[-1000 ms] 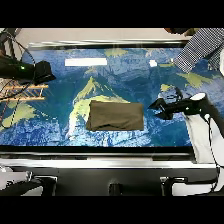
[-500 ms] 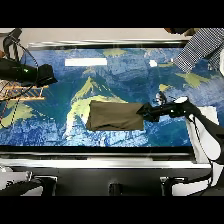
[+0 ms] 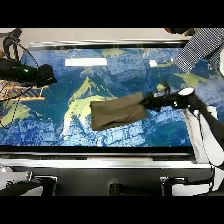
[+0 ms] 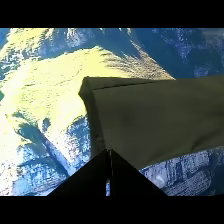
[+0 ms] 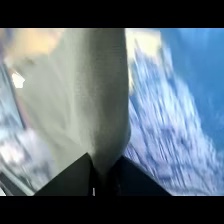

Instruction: Fold the clothes and pants, and hang the long-sleeved shirts on hangers.

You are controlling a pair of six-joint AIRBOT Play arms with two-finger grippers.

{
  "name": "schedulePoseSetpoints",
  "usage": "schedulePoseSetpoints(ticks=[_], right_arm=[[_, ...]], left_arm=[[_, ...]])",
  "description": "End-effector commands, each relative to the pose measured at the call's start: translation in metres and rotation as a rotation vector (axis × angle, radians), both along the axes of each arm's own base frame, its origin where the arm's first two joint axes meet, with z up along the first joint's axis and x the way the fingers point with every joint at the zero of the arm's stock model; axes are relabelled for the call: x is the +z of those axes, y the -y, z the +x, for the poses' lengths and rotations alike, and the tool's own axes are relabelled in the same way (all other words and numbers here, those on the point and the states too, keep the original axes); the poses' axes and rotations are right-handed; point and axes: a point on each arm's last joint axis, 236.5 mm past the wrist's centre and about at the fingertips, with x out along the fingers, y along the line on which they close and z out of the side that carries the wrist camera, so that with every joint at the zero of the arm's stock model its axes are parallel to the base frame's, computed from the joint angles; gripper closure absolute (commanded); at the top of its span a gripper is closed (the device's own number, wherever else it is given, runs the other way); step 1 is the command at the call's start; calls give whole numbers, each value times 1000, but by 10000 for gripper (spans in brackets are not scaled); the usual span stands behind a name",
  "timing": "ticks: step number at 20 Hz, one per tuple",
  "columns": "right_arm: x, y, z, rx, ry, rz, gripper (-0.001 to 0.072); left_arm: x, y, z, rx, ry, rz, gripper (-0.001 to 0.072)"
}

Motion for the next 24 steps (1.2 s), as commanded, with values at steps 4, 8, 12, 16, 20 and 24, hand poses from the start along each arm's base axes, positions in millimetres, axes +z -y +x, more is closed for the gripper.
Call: schedulePoseSetpoints(ticks=[4, 8, 12, 16, 20, 24], right_arm=[[95, 105, 85, -337, 189, -24, 677], [132, 199, 106, -566, 281, -63, 678], [150, 291, 97, -785, 307, -109, 679], [160, 365, 56, -1006, 233, -163, 680], [173, 407, -2, -1209, 114, -311, 680], [168, 395, -38, -1238, -34, -341, 680]], left_arm=[[-1, 0, 0, 0, -1, 1, 690], [-1, -3, 1, 2, 1, 12, 690], [-2, -6, 2, 8, 4, 25, 690], [-2, -6, 2, 8, 4, 26, 690], [-2, -6, 2, 9, 4, 25, 690], [-2, -6, 2, 8, 3, 26, 690]])
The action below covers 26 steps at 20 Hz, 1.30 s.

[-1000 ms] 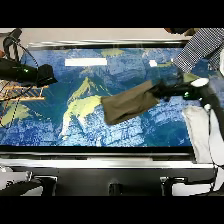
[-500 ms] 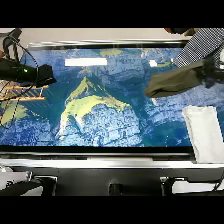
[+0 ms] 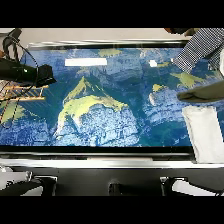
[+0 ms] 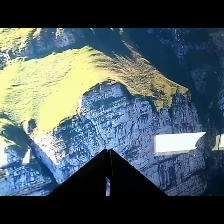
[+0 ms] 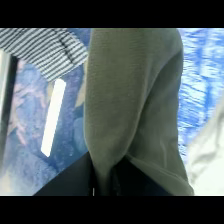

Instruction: Fold the clothes and pants, and hang the long-sleeved shirts on hangers.

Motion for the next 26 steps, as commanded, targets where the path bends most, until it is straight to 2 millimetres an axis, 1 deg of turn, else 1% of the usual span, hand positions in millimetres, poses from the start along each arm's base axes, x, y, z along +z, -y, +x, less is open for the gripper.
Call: schedulePoseSetpoints(ticks=[1, 4, 6, 10, 12, 15, 17, 19, 21, 23, 26], right_arm=[[-13, 2, -44, -101, -161, 45, 680], [-33, -3, -82, -149, -333, 83, 679], [-38, -4, -104, -160, -421, 81, 679], [-46, -8, -140, -163, -560, 65, 679], [-56, -7, -162, -152, -653, 39, 679], [-79, -6, -197, -133, -792, 3, 678], [-100, -10, -227, -149, -888, -10, 678], [-119, -14, -250, -168, -950, -20, 678], [-139, -22, -265, -158, -980, -19, 678], [-154, -26, -272, -153, -988, -23, 678], [-166, -29, -283, -145, -1029, -25, 677]], left_arm=[[-1, 0, 0, 0, -1, 1, 690], [-1, 0, 0, 0, -2, 1, 690], [0, 0, 0, 1, -2, 1, 690], [-1, 0, -1, 0, -4, 1, 690], [-1, 0, -1, -1, -5, 1, 690], [-1, 0, -1, -1, -5, 1, 690], [-1, 0, -1, -1, -6, 1, 690], [-1, 0, -1, -1, -6, 1, 690], [-1, 0, -1, 1, -7, -1, 690], [-1, 0, -2, 1, -8, -1, 690], [-2, 0, -3, -2, -16, 1, 690]])
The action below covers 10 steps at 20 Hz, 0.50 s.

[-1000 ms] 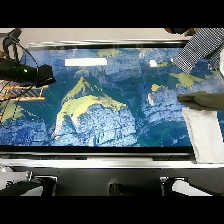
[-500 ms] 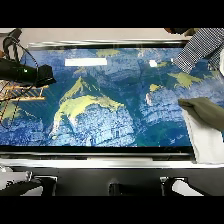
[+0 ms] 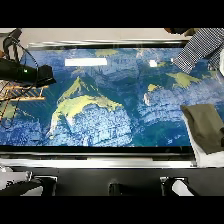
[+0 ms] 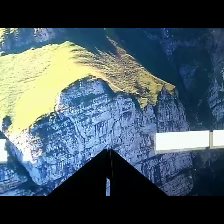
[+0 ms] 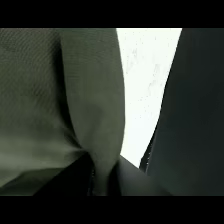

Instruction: Fold the clothes and pants, and hang the long-sleeved shirts on hangers.

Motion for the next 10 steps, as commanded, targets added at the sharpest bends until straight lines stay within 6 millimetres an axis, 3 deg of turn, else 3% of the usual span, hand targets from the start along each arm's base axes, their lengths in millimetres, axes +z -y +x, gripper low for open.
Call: schedulePoseSetpoints(ticks=[1, 10], right_arm=[[-16, -1, -19, 9, -63, -11, 677], [-17, -1, -35, 8, -130, -17, 677]], left_arm=[[-1, 0, -2, -2, -8, 2, 690], [-1, 0, -2, -3, -9, 2, 690]])
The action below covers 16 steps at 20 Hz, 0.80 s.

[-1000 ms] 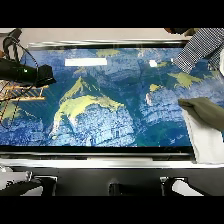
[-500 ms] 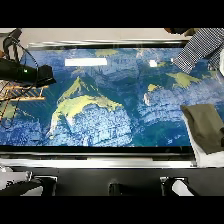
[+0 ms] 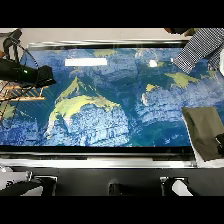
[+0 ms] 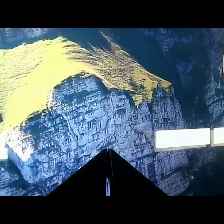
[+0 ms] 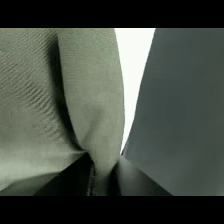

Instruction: Fold the clothes and pants, and hang the long-sleeved shirts on hangers.

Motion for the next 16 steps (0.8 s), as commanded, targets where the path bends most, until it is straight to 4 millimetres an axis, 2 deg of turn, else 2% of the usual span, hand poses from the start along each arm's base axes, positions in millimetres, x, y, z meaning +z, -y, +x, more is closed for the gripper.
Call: schedulePoseSetpoints(ticks=[1, 3, 4, 5, 6, 7, 9, 11, 12, 13, 14, 16], right_arm=[[2, 3, -8, -3, -34, -16, 677], [3, 3, -10, -3, -43, -17, 665], [4, 3, -13, -7, -58, -16, 581], [6, 4, -18, -8, -78, -23, 442], [10, 7, -25, -18, -107, -42, 251], [14, 12, -29, -22, -127, -65, 142], [18, 19, -24, -14, -109, -93, 143], [23, 23, 1, 8, 4, -103, 164], [28, 23, 24, 43, 105, -99, 192], [33, 20, 53, 95, 223, -80, 275], [43, 13, 91, 164, 370, -53, 377], [69, -20, 160, 359, 608, 15, 465]], left_arm=[[0, 0, 0, 0, 0, 0, 690], [0, 0, 0, 0, 0, 0, 690], [0, 0, 0, 0, 0, 0, 690], [0, 0, 0, -1, 0, 0, 690], [0, 0, 0, 0, 0, 0, 690], [0, 0, 0, 0, 0, 0, 690], [0, 0, 0, -1, -1, 1, 689], [0, 0, 0, -1, -1, 1, 688], [-1, 0, 0, -1, -3, 2, 687], [-2, 0, -1, -1, -8, 4, 687], [-5, -1, -2, -2, -17, 7, 687], [-18, -6, -6, -28, -38, 47, 689]])
